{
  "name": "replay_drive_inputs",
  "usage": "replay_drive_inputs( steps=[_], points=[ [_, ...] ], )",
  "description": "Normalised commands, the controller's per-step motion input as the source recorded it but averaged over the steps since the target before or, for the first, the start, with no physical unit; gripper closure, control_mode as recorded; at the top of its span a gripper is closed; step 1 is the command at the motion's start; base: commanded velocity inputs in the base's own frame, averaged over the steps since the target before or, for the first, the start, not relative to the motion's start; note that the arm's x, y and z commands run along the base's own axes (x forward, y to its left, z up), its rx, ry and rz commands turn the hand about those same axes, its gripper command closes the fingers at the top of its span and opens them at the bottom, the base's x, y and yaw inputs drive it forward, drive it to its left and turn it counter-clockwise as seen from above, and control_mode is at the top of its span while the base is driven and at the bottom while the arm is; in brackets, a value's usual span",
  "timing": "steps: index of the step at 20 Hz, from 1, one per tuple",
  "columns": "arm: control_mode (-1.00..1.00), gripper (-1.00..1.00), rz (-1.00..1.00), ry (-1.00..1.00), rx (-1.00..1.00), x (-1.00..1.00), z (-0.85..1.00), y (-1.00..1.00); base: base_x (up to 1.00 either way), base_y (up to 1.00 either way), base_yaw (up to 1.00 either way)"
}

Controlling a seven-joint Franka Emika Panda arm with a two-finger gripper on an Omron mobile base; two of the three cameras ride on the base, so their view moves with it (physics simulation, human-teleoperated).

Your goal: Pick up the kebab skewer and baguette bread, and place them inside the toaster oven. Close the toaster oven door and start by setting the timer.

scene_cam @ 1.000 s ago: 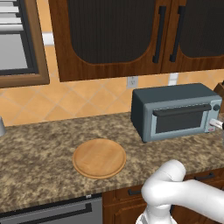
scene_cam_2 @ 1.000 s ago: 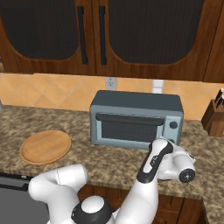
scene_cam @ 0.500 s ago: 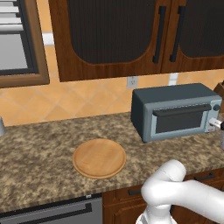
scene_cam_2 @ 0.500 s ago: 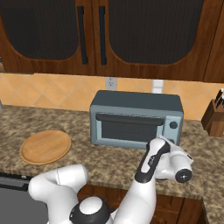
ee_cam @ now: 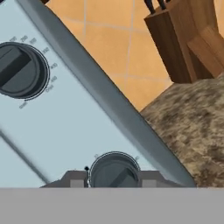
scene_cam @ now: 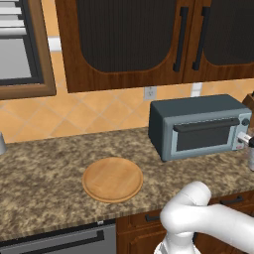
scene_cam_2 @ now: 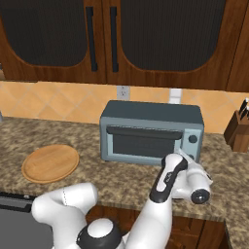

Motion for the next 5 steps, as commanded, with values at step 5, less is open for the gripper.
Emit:
replay_drive_inputs(
  steps=[5],
  points=[
    [-1.0,1.0,-0.15,0.0,0.13,0.0,-0.11,0.05,0.0,0.0,0.0]
  ],
)
